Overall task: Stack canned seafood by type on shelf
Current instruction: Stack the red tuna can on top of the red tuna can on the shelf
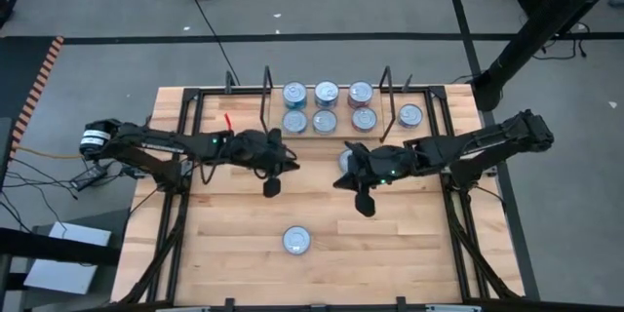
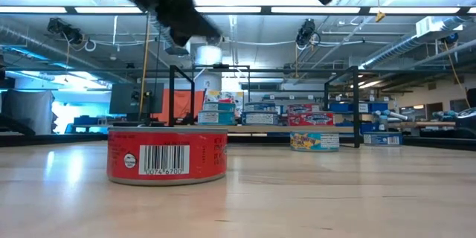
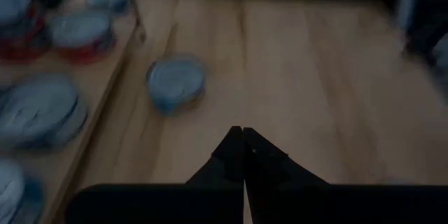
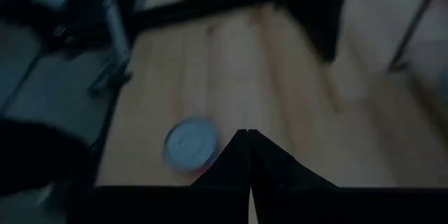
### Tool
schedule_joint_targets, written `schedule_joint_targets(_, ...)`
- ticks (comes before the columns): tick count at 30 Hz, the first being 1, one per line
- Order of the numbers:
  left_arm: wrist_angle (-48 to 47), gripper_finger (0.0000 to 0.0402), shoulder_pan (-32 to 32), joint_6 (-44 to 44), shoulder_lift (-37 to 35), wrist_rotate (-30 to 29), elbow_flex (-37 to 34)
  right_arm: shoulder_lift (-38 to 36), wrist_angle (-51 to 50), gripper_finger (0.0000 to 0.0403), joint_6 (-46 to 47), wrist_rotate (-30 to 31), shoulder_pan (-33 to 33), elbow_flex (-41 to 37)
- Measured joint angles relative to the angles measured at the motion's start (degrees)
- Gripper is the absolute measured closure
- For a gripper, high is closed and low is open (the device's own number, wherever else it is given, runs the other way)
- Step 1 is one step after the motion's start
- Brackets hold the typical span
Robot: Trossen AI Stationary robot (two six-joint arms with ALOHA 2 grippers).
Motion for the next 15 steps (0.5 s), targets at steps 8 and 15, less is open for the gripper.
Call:
schedule_joint_targets(8,2.84,0.04,-5.3,-6.2,1.6,-8.19,0.11,0.02,-14.07,0.0394,-8.66,-6.01,-1.18,-0.02)
schedule_joint_targets(15,-0.98,0.0398,-6.74,-1.93,2.2,-14.22,0.6,0.4,-25.04,0.0394,-18.83,-1.16,-2.82,-0.02)
